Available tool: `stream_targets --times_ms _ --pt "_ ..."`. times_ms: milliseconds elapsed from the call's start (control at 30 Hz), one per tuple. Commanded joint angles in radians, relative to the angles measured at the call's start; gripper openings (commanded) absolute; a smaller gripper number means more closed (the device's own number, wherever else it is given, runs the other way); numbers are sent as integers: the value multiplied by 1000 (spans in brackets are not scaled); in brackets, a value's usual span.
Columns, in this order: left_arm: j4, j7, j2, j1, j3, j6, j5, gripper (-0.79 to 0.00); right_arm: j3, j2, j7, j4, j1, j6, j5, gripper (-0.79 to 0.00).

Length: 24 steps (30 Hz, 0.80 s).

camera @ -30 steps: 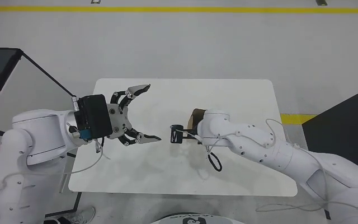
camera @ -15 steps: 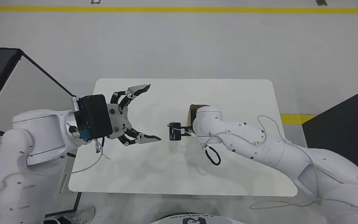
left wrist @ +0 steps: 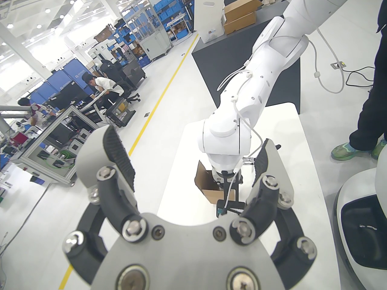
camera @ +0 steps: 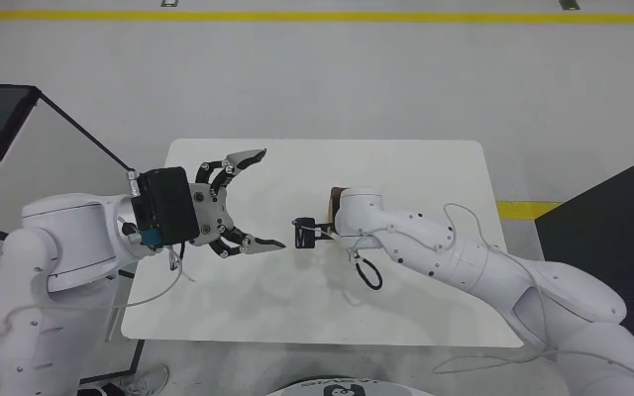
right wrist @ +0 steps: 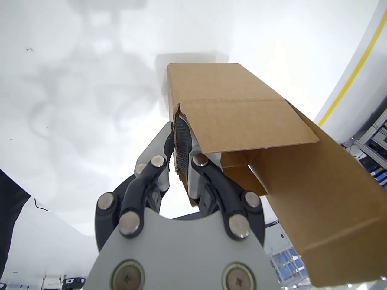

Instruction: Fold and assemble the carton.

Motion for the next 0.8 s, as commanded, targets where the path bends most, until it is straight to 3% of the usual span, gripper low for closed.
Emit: stream_targets --times_ms 0,333,367,433,533,700,767 --pt "0 0 0 0 0 0 0 0 1 -4 -2 7 -3 -2 0 -785" --pt "0 0 0 0 0 0 0 0 10 -24 -1 37 -20 7 -9 -785" --pt "0 0 0 0 0 0 0 0 10 -26 1 38 -22 8 -11 -708" --pt "0 0 0 0 0 0 0 0 11 -30 4 42 -25 11 -16 -650" --pt "0 0 0 0 0 0 0 0 15 -35 10 37 -29 20 -24 -489" --pt "0 0 0 0 0 0 0 0 28 -36 45 -2 -36 45 -49 -351" --pt "0 0 0 0 0 0 0 0 39 -33 69 -36 -40 58 -57 -354"
